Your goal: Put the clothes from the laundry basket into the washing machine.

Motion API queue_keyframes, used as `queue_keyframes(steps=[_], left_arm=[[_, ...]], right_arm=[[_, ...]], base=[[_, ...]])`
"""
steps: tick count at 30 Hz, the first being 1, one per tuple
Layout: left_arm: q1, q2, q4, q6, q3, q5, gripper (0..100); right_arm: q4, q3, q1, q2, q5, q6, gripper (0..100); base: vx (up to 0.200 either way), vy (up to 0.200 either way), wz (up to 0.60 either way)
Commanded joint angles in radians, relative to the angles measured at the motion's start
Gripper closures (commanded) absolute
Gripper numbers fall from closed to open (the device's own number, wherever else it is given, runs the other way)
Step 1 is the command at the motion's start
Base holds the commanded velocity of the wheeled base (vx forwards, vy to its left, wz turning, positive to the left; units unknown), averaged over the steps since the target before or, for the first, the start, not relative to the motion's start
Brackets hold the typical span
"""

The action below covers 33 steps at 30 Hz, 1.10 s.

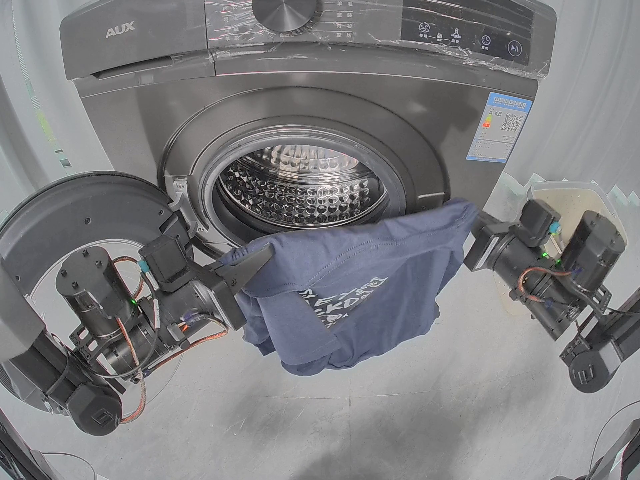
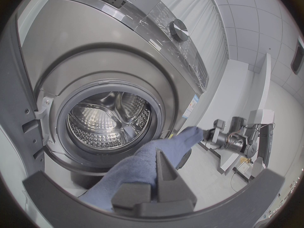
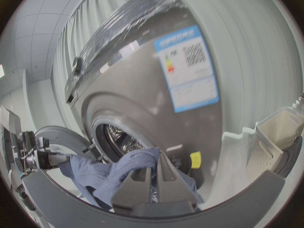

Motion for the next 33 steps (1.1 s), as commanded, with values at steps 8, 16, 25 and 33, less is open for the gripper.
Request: queue_keyframes(steps=[8, 16, 25, 33], left_arm=[[0.018, -0.048, -0.003, -0.002, -0.024, 0.002, 100], [0.013, -0.166, 0.000, -0.005, -0.014, 0.001, 100], [0.010, -0.175, 0.000, 0.003, -0.012, 0.002, 100], [-0.005, -0.203, 0.000, 0.001, -0.014, -0.003, 100]], right_arm=[[-0.006, -0.022, -0.056, -0.091, 0.004, -0.004, 100], [-0.004, -0.043, -0.037, -0.131, 0.007, -0.007, 100], [0.004, -0.022, -0.011, -0.166, 0.007, -0.009, 100], [0.010, -0.018, -0.010, -0.188, 0.009, -0.009, 100]], base=[[0.000, 0.000, 0.00], [0.000, 0.000, 0.00], [0.000, 0.000, 0.00], [0.000, 0.000, 0.00]])
